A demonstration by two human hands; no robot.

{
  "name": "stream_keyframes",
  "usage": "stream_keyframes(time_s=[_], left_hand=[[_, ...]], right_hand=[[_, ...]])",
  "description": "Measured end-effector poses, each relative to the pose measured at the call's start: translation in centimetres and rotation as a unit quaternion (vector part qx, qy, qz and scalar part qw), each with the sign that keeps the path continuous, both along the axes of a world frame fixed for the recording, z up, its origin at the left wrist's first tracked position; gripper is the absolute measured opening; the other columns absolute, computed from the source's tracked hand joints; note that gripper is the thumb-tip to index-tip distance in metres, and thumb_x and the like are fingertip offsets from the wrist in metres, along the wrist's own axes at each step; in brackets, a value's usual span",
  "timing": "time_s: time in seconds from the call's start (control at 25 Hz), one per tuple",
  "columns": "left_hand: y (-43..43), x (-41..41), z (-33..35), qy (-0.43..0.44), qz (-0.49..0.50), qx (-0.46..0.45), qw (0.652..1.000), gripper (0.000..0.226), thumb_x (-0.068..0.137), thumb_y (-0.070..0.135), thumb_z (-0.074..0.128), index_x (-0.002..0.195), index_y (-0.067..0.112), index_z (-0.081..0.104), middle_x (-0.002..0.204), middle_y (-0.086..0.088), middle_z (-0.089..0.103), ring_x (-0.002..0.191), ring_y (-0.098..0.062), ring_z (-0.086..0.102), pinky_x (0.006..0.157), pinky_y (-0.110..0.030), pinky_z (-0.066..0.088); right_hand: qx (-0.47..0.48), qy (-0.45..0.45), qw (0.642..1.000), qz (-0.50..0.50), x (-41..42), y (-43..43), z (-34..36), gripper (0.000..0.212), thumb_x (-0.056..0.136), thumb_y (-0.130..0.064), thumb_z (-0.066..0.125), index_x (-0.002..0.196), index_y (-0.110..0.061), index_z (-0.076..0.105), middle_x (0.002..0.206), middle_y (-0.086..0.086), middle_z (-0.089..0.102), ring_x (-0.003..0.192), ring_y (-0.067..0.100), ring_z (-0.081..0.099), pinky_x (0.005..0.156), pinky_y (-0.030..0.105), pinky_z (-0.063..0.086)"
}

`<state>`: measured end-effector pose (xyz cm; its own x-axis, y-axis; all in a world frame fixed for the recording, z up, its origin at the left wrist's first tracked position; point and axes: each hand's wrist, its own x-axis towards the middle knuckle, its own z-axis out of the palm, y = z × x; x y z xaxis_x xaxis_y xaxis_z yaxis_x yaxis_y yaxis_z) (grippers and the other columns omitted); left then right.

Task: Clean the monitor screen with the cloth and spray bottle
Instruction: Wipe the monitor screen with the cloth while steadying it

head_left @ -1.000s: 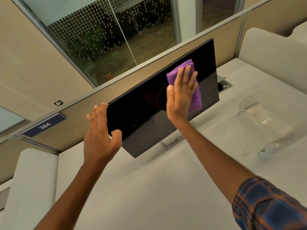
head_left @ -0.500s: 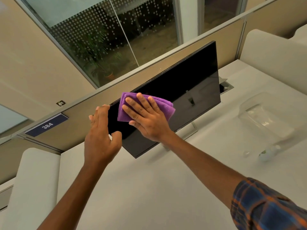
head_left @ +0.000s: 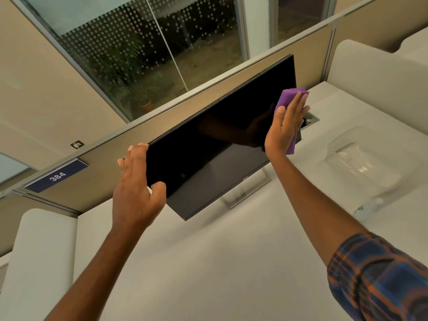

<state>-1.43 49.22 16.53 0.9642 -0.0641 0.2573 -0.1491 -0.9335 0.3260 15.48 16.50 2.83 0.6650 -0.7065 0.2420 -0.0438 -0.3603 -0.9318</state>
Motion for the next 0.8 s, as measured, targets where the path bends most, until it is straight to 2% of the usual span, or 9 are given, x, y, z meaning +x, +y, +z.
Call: stream_keyframes(time_s=[0.12, 0.2, 0.24, 0.32, 0.36, 0.48, 0.56, 0.68, 0.8], left_hand=[[-0.5, -0.1, 0.3, 0.007, 0.014, 0.004, 1.0, 0.075, 0.085, 0.028, 0.048, 0.158, 0.025, 0.03, 0.169, -0.003, 0.032, 0.125, -0.061, 0.055, 0.072, -0.039, 0.062], [-1.3, 0.0, 0.6, -0.001, 0.025, 0.019, 1.0, 0.076, 0.087, 0.033, 0.047, 0.161, 0.026, 0.028, 0.171, -0.003, 0.03, 0.152, -0.047, 0.035, 0.093, -0.056, 0.062], [-2.0, 0.1, 0.7, -0.006, 0.022, 0.027, 0.999, 0.077, 0.089, 0.035, 0.045, 0.163, 0.025, 0.026, 0.173, -0.002, 0.028, 0.16, -0.039, 0.024, 0.107, -0.061, 0.054], [-3.7, 0.8, 1.0, -0.007, 0.008, 0.036, 0.999, 0.077, 0.092, 0.038, 0.04, 0.166, 0.024, 0.024, 0.176, -0.001, 0.023, 0.164, -0.027, 0.012, 0.125, -0.058, 0.033], [-4.7, 1.4, 1.2, -0.006, 0.004, 0.041, 0.999, 0.077, 0.092, 0.039, 0.039, 0.166, 0.024, 0.024, 0.176, -0.001, 0.022, 0.164, -0.025, 0.012, 0.127, -0.057, 0.03], [-7.6, 3.4, 1.5, 0.0, -0.009, 0.061, 0.998, 0.077, 0.092, 0.041, 0.038, 0.166, 0.025, 0.024, 0.176, 0.001, 0.022, 0.164, -0.026, 0.014, 0.119, -0.058, 0.043], [-9.4, 4.5, 1.7, 0.004, -0.029, 0.071, 0.997, 0.078, 0.092, 0.043, 0.037, 0.167, 0.024, 0.023, 0.176, 0.0, 0.022, 0.164, -0.027, 0.014, 0.119, -0.057, 0.044], [-11.9, 6.2, 2.1, 0.002, -0.073, 0.093, 0.993, 0.08, 0.091, 0.042, 0.038, 0.167, 0.019, 0.022, 0.176, -0.003, 0.021, 0.164, -0.026, 0.016, 0.13, -0.053, 0.027], [-13.9, 7.2, 2.1, -0.013, -0.093, 0.098, 0.991, 0.077, 0.091, 0.042, 0.04, 0.163, 0.016, 0.029, 0.172, -0.006, 0.031, 0.161, -0.027, 0.025, 0.133, -0.055, 0.016]], right_hand=[[0.041, 0.022, 0.999, -0.018, -1.6, 1.6, -2.0, 0.057, 0.116, -0.025, 0.03, 0.168, -0.005, 0.018, 0.178, 0.012, 0.016, 0.165, 0.034, 0.015, 0.134, 0.047, 0.021], [0.071, 0.025, 0.997, -0.012, -3.3, 3.7, -3.4, 0.055, 0.116, -0.017, 0.032, 0.167, -0.002, 0.018, 0.177, 0.014, 0.015, 0.165, 0.035, 0.014, 0.134, 0.048, 0.021], [0.082, 0.024, 0.996, -0.004, -4.2, 4.9, -4.0, 0.055, 0.116, -0.015, 0.033, 0.167, -0.001, 0.018, 0.177, 0.015, 0.014, 0.166, 0.035, 0.012, 0.134, 0.048, 0.02], [0.096, 0.019, 0.995, 0.025, -6.1, 7.9, -4.9, 0.057, 0.115, -0.014, 0.035, 0.168, -0.002, 0.015, 0.178, 0.014, 0.01, 0.166, 0.034, 0.008, 0.135, 0.05, 0.017], [0.102, 0.018, 0.994, 0.042, -7.1, 9.6, -5.4, 0.058, 0.115, -0.014, 0.036, 0.168, -0.003, 0.014, 0.179, 0.013, 0.007, 0.166, 0.033, 0.005, 0.135, 0.05, 0.015], [0.109, 0.012, 0.99, 0.094, -10.4, 14.5, -6.8, 0.066, 0.112, -0.02, 0.041, 0.169, -0.007, 0.009, 0.179, 0.01, -0.001, 0.167, 0.03, -0.002, 0.135, 0.05, 0.011], [0.09, 0.018, 0.987, 0.133, -12.4, 16.8, -7.8, 0.072, 0.111, -0.032, 0.04, 0.17, -0.013, 0.003, 0.179, 0.002, -0.01, 0.167, 0.022, -0.008, 0.136, 0.045, 0.007], [0.073, 0.025, 0.986, 0.15, -13.0, 17.3, -8.3, 0.075, 0.11, -0.047, 0.036, 0.171, -0.021, -0.001, 0.179, -0.009, -0.013, 0.166, 0.013, -0.01, 0.135, 0.036, 0.004], [0.111, 0.028, 0.986, 0.124, -10.8, 14.0, -7.5, 0.074, 0.11, -0.048, 0.032, 0.171, -0.021, 0.0, 0.179, -0.007, -0.012, 0.166, 0.015, -0.012, 0.135, 0.036, 0.001]])
